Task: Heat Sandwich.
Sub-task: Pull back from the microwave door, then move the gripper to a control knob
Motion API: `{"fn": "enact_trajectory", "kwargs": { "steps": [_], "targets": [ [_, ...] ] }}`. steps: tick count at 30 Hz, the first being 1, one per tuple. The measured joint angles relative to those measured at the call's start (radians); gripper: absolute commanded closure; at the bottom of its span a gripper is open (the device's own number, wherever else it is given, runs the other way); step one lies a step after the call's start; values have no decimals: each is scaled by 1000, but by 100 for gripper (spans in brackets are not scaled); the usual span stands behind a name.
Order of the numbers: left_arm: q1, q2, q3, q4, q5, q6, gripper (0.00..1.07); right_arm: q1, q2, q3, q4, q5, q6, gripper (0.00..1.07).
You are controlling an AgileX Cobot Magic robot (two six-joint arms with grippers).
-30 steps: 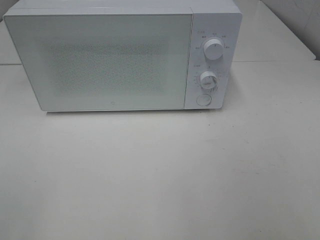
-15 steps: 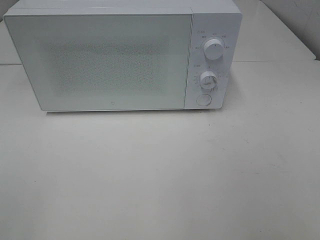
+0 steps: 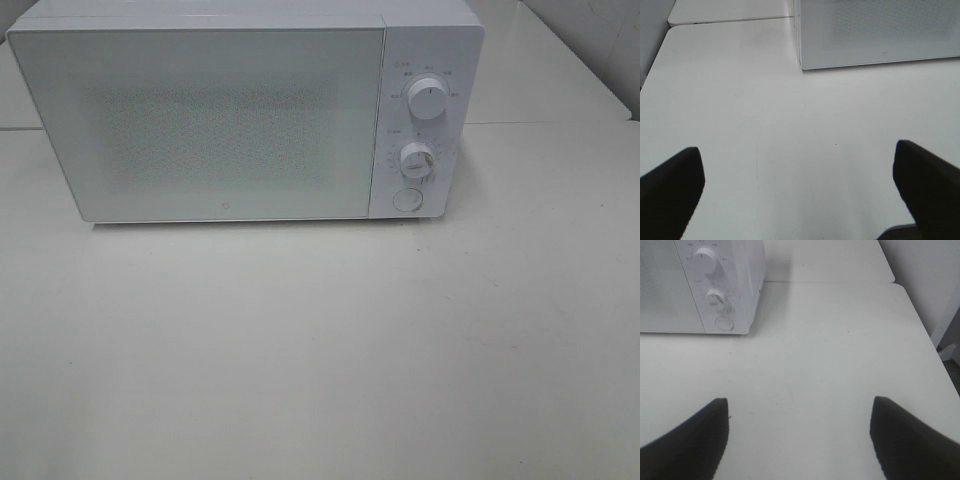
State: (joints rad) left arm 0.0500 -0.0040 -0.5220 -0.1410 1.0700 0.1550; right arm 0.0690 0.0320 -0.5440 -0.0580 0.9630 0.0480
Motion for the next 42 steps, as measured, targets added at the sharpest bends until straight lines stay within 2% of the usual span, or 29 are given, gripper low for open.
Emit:
{"fn": "enact_trajectory", "kwargs": {
  "steps": [11,23,42],
  "targets": [
    [0,0,0,0,0,0,9,-1,163,-5,-26,-172,0,29],
    [0,0,0,0,0,0,9,-1,454,-5,-27,-358,-9,31],
    [0,0,0,0,0,0,9,-1,842,-5,-27,-783,-9,31]
  ]
}}
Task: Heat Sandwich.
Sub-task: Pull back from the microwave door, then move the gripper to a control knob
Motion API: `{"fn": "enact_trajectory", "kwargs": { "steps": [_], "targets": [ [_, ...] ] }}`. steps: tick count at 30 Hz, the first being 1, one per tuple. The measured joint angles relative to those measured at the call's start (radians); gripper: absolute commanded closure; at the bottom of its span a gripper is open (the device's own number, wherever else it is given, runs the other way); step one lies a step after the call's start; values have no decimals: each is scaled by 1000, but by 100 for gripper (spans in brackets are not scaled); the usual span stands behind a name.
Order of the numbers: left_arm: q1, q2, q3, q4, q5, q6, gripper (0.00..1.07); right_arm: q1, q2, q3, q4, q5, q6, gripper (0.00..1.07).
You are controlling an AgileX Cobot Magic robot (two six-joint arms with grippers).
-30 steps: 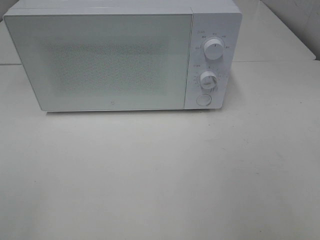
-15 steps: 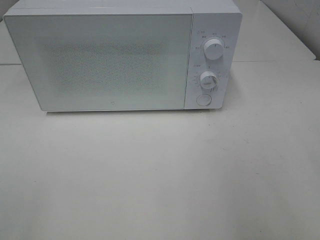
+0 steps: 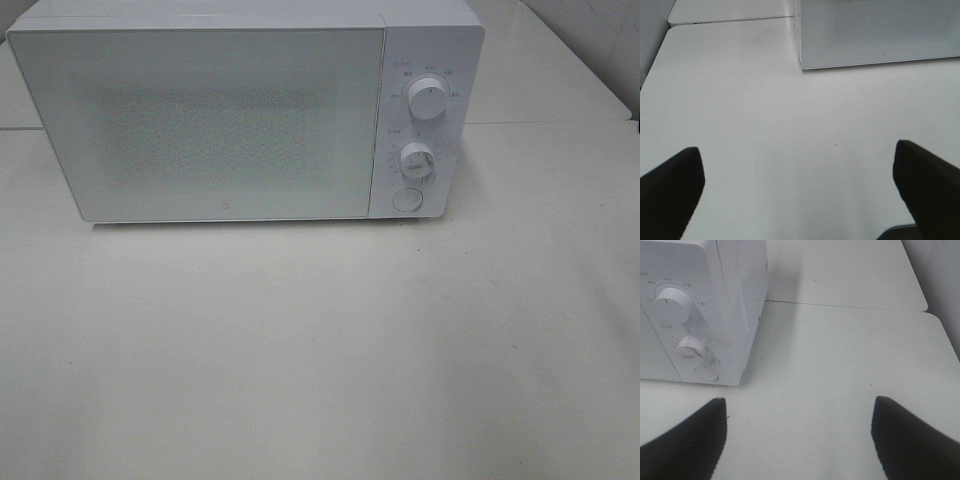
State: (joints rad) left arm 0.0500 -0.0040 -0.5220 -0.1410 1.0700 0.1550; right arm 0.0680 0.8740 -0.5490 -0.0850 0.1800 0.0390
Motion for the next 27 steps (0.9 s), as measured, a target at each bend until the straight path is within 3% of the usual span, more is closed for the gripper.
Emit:
{"fn": "enact_trajectory", "kwargs": {
  "steps": [12,17,25,27],
  "targets": [
    [0,0,0,0,0,0,9,0,202,10,0,-290,17,31],
    [0,0,0,0,0,0,9,0,265,88,6,-483,3,31],
    [0,0,0,0,0,0,9,9,375,206,200,-809,-120,31],
    [0,0,0,0,0,0,9,50,421,229,278,-904,-186,31]
  ]
}}
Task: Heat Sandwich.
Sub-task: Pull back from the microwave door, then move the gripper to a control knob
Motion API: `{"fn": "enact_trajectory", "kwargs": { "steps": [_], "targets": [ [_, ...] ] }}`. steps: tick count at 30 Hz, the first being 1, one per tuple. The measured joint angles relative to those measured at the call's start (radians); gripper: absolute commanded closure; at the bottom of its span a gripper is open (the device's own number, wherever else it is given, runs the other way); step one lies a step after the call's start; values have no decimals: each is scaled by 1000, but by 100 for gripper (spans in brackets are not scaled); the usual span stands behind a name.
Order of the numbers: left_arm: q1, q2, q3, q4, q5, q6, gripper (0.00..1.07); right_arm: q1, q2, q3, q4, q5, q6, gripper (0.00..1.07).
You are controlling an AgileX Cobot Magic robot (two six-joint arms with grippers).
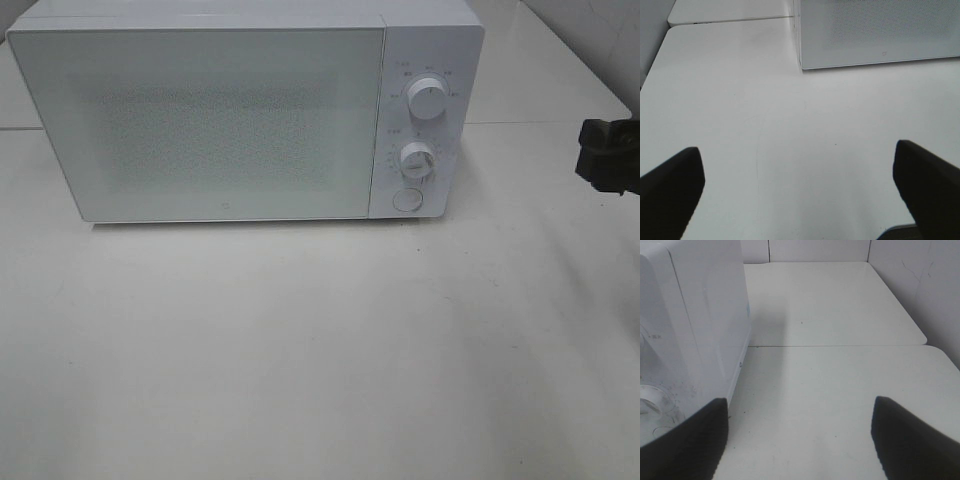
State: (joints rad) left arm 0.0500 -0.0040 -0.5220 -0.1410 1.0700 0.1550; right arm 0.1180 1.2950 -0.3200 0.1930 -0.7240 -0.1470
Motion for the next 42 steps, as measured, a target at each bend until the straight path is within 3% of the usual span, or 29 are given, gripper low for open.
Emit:
{"fn": "enact_trajectory", "kwargs": {
  "steps": [3,6,13,17,22,31,42],
  "targets": [
    [0,0,0,0,0,0,9,50,32,5,59,-53,-46,31],
    [0,0,0,0,0,0,9,161,86,5,171,-151,-115,31],
    [0,0,0,0,0,0,9,307,157,7,322,-268,-138,31],
    [0,0,0,0,0,0,9,437,219,8,464,-389,-141,31],
    [0,0,0,0,0,0,9,560,269,6,553,-449,-151,31],
    [0,0,0,0,0,0,9,679,362,-59,635,-467,-206,31],
    [0,0,0,0,0,0,9,721,421,-100,679,-466,-216,31]
  ]
}}
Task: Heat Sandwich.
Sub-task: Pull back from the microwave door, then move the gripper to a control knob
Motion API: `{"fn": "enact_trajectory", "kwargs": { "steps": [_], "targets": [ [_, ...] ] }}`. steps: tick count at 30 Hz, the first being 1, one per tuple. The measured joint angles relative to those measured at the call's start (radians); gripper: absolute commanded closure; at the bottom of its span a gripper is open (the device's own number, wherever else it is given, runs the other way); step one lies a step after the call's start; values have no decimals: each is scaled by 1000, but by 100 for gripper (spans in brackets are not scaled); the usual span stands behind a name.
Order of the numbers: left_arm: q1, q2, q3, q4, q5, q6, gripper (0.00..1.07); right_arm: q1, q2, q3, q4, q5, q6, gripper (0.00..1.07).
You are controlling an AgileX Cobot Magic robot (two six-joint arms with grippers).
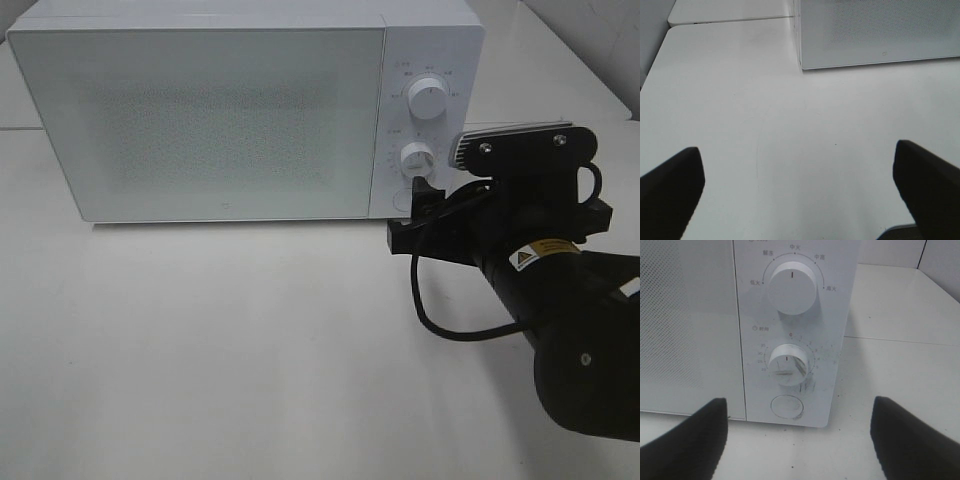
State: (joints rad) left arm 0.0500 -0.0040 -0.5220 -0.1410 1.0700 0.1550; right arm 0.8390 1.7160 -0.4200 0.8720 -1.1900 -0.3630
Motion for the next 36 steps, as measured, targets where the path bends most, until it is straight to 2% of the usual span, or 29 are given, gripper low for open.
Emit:
{"fn": "enact_trajectory", "kwargs": {
  "steps": [15,25,36],
  "targets": [
    [0,0,0,0,0,0,9,-7,25,-16,0,-26,32,31],
    [0,0,0,0,0,0,9,-95,128,-126,-94,-2,54,31],
    [0,0,0,0,0,0,9,-155,203,-218,-139,25,81,31]
  ]
}}
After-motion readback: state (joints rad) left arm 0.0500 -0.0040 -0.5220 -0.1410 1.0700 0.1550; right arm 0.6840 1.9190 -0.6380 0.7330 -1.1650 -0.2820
